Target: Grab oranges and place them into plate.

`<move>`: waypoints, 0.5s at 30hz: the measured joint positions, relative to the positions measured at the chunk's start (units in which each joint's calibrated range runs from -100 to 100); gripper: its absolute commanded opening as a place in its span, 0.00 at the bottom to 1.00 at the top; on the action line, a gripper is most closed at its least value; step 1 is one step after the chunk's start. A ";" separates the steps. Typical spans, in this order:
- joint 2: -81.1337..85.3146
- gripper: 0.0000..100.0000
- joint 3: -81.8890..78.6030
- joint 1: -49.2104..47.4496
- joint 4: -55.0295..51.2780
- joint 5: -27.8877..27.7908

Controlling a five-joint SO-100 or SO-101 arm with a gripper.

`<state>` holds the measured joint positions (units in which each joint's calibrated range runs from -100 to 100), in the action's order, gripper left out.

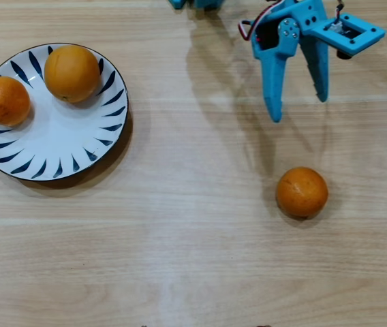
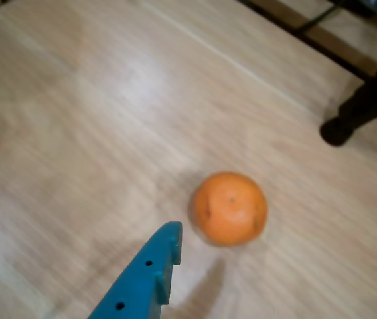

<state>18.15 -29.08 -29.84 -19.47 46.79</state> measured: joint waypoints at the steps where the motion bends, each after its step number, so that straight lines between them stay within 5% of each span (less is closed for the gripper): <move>1: -0.42 0.39 -3.10 -0.59 5.43 0.89; 6: -6.18 0.39 -12.39 -1.27 30.84 3.08; 15: -22.09 0.38 -3.81 -1.44 35.40 5.58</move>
<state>-3.94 -32.89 -31.28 15.93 52.37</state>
